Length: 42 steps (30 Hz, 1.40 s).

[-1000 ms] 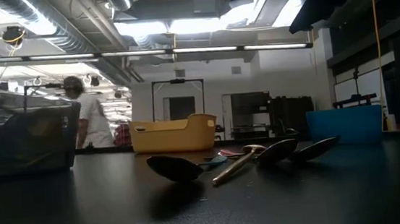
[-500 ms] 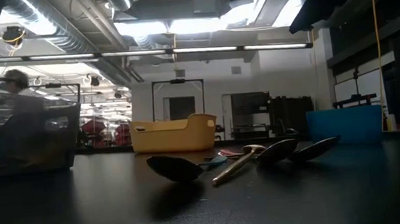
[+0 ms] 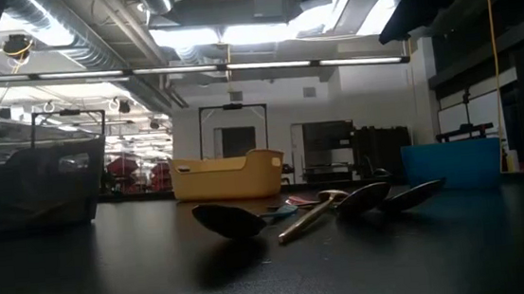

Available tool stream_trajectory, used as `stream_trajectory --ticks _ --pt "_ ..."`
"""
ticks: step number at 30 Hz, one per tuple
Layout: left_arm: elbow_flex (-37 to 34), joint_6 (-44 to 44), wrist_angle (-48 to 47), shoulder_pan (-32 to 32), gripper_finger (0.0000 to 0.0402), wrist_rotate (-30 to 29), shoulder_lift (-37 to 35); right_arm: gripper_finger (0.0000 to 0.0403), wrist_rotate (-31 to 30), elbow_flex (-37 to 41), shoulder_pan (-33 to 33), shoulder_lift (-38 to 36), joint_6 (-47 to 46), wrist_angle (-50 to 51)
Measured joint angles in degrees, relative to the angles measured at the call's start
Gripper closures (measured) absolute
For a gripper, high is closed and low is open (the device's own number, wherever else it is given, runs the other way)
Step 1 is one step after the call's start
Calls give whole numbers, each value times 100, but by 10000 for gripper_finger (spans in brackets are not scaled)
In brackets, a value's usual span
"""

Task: Sort silverware by color (type)
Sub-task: Put the light blue spoon into the blue bin

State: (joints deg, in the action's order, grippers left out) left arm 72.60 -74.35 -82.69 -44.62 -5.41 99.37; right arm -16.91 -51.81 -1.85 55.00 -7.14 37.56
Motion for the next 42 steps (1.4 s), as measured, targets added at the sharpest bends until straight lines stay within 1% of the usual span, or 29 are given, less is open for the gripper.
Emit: stream_trajectory --ticks 10,13,18,20,24,26,30,34,37,42 --pt "0 -28 19 80 345 2 -1 336 1 0 0 0 0 1" --pt "61 -24 -139 156 345 6 -2 336 0 0 0 0 0 2" --pt "425 -1 -749 279 345 -28 -2 336 0 0 0 0 0 0" --pt "581 68 -744 334 345 -95 -32 336 0 0 0 0 0 -2" --pt "1046 144 -696 497 345 -410 -87 336 0 0 0 0 0 -2" --pt "1312 142 -674 615 345 -658 -85 336 2 0 0 0 0 -2" --pt "1788 140 -410 909 345 -1274 -85 336 1 0 0 0 0 -4" --pt "2066 146 173 1235 345 -1828 -87 336 0 0 0 0 0 -2" --pt "2087 151 696 1467 345 -2033 -85 336 0 0 0 0 0 -3" --pt "1921 160 1527 1783 345 -2059 -85 336 2 0 0 0 0 0"
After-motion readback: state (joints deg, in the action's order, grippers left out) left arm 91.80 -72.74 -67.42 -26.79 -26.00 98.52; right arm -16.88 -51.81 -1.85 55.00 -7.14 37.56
